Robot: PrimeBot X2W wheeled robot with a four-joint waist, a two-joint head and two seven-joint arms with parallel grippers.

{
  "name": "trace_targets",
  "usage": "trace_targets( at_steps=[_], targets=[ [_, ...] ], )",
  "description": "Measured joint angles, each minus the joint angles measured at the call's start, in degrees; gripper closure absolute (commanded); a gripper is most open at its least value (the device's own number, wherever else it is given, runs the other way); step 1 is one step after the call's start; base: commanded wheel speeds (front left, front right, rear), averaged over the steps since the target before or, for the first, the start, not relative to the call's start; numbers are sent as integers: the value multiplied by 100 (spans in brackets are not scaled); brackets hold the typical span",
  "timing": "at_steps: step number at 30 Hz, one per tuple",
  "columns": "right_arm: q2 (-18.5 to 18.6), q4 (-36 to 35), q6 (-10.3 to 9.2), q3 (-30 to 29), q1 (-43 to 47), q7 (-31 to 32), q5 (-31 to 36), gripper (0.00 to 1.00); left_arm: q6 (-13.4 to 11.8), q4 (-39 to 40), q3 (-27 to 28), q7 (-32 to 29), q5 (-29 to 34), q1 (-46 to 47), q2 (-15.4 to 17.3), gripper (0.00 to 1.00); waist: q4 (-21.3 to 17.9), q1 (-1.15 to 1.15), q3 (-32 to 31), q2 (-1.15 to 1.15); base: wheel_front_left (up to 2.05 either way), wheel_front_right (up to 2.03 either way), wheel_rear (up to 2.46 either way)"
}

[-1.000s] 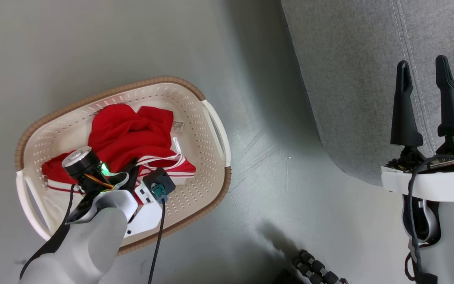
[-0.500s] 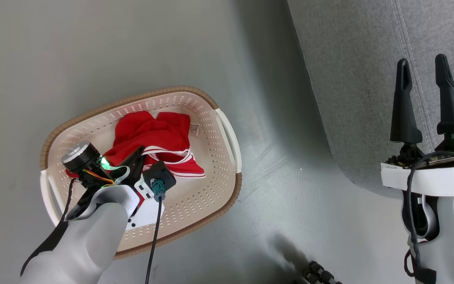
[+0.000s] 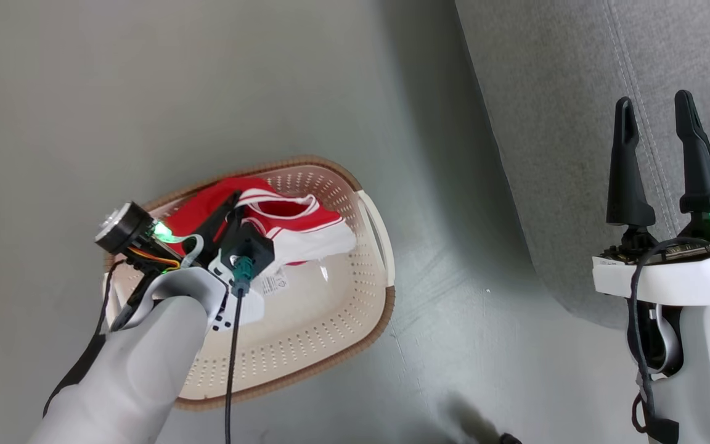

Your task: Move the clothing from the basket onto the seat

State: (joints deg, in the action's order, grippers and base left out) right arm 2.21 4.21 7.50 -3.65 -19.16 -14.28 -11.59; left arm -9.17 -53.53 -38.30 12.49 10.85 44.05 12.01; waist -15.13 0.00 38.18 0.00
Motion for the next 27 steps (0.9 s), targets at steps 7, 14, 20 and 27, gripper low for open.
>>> trace_targets(
  at_steps=[7, 14, 20, 27],
  targets=[
    [2, 66, 0, -22, -10, -1, 175, 0, -169, 485, 275, 116, -338, -151, -1, 100, 142, 0, -293, 0, 0, 0, 0],
    [10, 186, 0, -44, -27, -1, 446, 0, -293, 1137, 454, 168, -624, -463, -35, 100, 331, 0, -677, 0, 0, 0, 0],
    [22, 307, 0, 54, -24, -2, 575, 0, -299, 1679, 549, 174, -732, -579, 22, 100, 490, 0, -999, 0, 0, 0, 0],
    [30, 447, 0, 135, -16, -2, 806, 0, -299, 2420, 722, 182, -936, -678, 240, 100, 681, 0, -1401, 0, 0, 0, 0]
  ],
)
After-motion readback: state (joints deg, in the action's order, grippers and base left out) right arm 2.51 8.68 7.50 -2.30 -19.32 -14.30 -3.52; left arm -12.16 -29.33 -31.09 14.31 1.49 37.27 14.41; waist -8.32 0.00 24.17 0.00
